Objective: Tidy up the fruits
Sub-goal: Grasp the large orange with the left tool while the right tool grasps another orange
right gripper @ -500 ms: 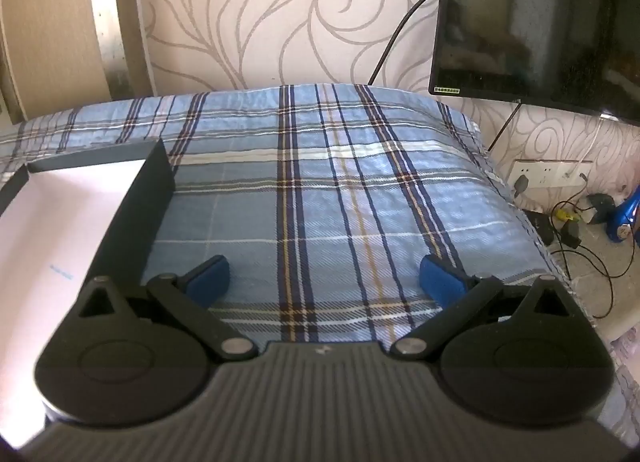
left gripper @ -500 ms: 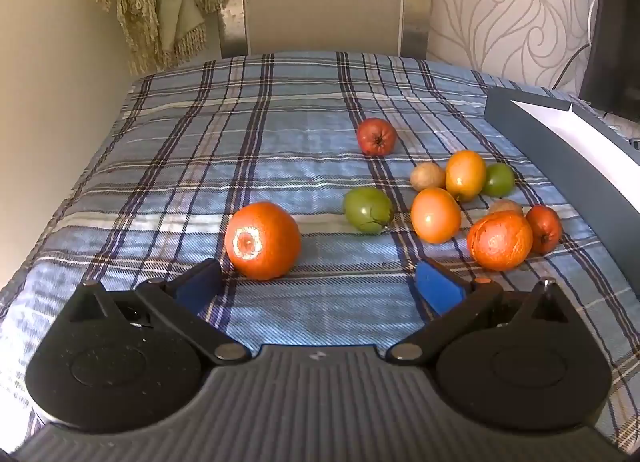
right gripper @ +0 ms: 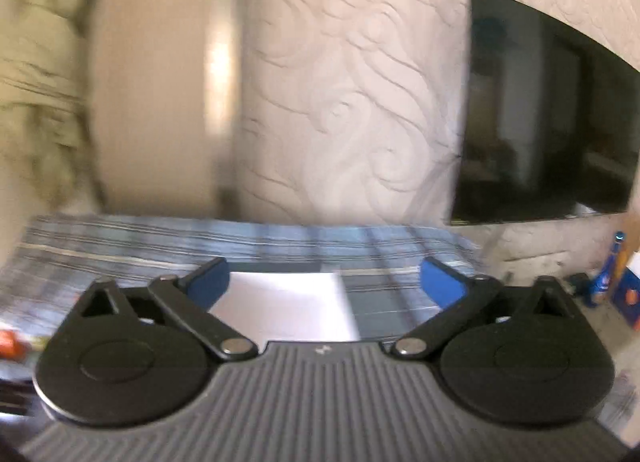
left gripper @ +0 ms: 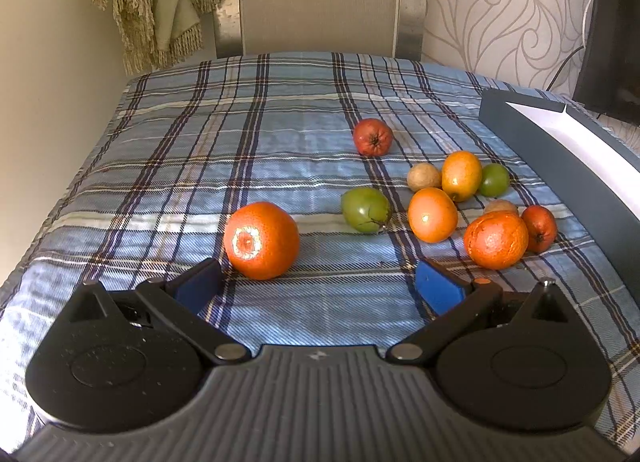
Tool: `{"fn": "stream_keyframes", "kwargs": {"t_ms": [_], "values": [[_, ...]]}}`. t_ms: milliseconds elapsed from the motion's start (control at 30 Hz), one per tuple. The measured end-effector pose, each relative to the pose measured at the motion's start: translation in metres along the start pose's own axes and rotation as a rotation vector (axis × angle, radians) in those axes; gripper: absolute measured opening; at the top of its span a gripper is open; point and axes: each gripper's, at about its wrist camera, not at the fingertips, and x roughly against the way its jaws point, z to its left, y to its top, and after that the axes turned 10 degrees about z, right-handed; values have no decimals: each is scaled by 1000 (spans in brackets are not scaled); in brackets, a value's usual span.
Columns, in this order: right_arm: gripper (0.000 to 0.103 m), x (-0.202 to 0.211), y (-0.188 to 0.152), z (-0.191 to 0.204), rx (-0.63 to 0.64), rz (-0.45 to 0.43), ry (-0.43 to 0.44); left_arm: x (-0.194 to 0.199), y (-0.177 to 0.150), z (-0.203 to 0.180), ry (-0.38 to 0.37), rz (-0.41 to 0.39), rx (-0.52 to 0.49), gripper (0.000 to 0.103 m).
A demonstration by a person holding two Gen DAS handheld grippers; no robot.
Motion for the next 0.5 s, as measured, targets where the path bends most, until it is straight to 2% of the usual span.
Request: {"fn": "stream_keyframes", "kwargs": {"t_ms": [67, 200, 233, 267, 333, 500], "values": [[103, 2, -4, 27, 29, 88, 76, 0, 0, 0, -1, 1, 0, 103], [102, 9, -18, 74, 161, 109, 151, 0, -1, -1, -4, -2, -3, 103], [99, 6, -20, 83, 188, 115, 159, 0, -1, -1, -6, 2, -4, 103], [95, 2, -22, 88, 199, 120, 174, 1, -1, -1, -9, 4, -7, 103], [73, -8, -25, 98, 219, 158, 203, 4, -1, 0, -19, 15, -13, 103], [58, -14, -38, 107, 269, 188, 251, 26, -11, 2, -58, 27, -26, 103]]}}
